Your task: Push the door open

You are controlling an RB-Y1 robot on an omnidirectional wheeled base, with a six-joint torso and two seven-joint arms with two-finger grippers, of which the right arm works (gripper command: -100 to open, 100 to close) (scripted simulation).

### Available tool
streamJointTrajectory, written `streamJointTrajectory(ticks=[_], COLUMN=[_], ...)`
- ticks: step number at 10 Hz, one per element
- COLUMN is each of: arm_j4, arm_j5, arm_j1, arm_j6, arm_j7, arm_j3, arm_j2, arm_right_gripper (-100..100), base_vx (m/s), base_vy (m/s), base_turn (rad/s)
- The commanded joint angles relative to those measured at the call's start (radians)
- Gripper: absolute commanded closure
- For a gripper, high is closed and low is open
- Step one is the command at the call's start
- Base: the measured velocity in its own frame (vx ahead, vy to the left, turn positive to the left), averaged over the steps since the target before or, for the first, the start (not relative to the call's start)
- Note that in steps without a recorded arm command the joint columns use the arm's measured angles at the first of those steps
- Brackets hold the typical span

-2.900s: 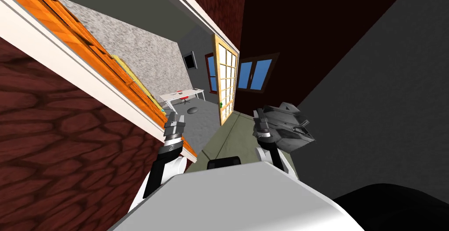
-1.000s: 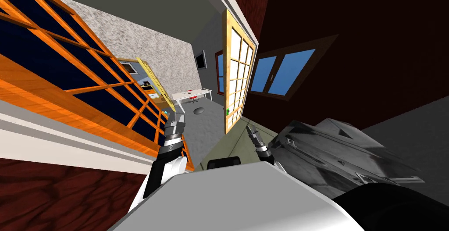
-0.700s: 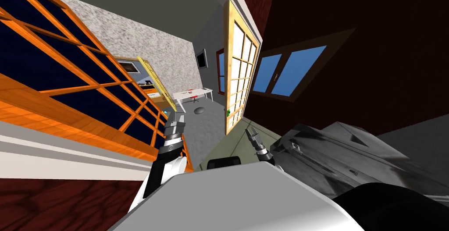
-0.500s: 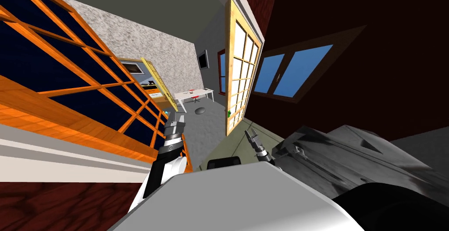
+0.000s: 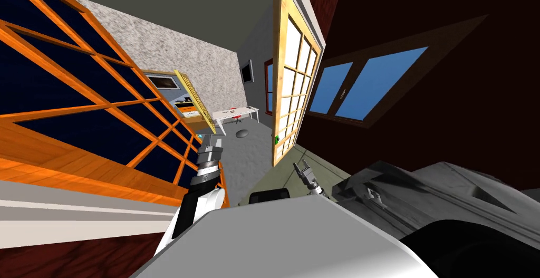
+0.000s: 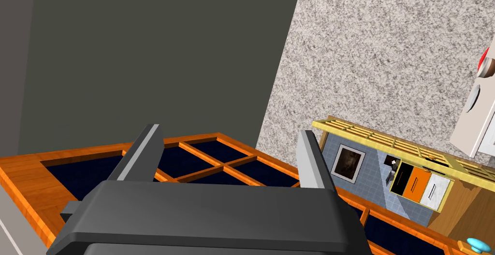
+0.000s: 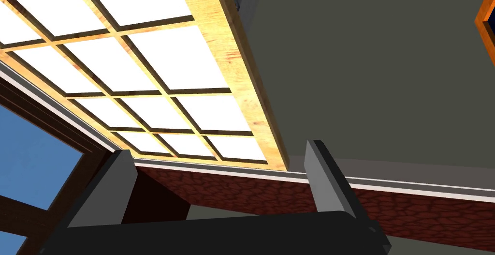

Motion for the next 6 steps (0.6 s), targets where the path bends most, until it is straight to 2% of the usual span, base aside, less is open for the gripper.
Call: streamJointTrajectory(ticks=[1,6], arm_j4=[0.036,0.136], arm_j5=[0.017,0.079], arm_j1=[0.002,0.021], arm_j6=[-0.025,-0.09], arm_j7=[0.03,0.121], arm_j3=[-0.003,-0.012], arm_j2=[0.004,0.01], arm_right_gripper=[-100,-100], base_vx=[0.119,0.125], base_vy=[-0.047,-0.051], base_turn=[0.067,0.09])
